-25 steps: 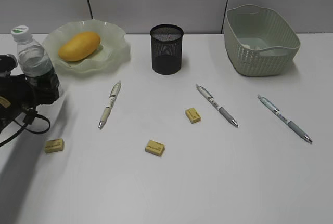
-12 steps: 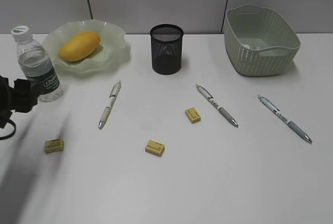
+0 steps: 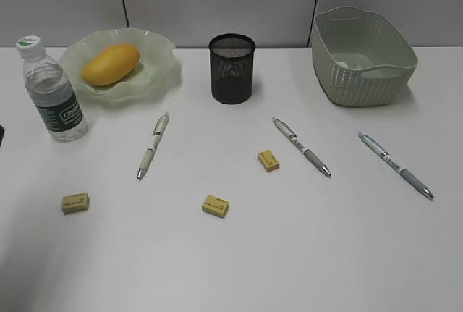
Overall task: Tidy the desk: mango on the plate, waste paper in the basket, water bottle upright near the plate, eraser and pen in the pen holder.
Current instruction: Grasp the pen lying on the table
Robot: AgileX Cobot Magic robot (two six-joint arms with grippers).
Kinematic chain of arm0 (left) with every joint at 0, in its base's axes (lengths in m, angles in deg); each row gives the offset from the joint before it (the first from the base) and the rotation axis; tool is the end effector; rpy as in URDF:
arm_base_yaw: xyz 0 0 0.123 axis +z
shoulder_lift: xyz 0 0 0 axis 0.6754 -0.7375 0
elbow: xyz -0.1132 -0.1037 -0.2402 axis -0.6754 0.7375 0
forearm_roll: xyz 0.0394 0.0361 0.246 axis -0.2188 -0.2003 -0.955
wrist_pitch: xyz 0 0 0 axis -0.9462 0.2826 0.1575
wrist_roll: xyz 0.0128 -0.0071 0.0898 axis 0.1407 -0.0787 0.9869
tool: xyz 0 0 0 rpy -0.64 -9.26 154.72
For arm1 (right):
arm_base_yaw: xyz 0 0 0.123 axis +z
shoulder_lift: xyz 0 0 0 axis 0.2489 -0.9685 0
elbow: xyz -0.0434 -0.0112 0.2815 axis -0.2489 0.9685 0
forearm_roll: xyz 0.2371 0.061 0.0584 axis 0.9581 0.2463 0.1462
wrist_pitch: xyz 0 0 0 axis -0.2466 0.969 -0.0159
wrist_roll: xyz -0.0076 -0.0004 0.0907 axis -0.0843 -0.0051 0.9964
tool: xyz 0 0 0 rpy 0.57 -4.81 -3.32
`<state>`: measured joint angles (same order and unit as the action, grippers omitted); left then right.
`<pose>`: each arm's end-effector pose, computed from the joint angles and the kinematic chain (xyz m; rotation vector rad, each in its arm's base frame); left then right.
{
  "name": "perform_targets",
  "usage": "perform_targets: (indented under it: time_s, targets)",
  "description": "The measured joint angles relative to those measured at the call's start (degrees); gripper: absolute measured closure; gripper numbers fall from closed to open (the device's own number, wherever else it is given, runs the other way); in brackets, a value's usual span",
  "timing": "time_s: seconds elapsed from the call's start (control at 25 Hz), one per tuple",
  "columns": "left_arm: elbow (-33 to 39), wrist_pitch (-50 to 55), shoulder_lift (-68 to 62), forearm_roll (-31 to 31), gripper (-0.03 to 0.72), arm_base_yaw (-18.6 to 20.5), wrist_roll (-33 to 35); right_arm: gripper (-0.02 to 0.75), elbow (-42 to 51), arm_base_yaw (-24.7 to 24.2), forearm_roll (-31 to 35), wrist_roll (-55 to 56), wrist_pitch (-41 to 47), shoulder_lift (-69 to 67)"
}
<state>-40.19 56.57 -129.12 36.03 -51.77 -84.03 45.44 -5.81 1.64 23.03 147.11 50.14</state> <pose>0.2050 -0.0376 0.2695 0.0989 2.5511 -0.1574 0.0549 0.0094 0.2800 -0.0646 2.4056 0.1297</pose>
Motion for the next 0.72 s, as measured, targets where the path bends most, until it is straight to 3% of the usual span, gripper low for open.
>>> perform_targets:
  time_s: [0.16,0.32,0.72]
  targets:
    - [-2.69,17.29,2.20,2.19,0.154,0.00,0.45,0.153,0.00,0.00,0.00,0.06,-0.10,0.00]
    - [-2.76,27.28,5.48,1.82,0.217,0.00,0.59,0.153,0.00,0.00,0.00,0.06,-0.10,0.00]
    - [-0.11,29.74,23.91,-0.33,0.261,0.00,1.54,0.153,0.00,0.00,0.00,0.11,-0.10,0.00]
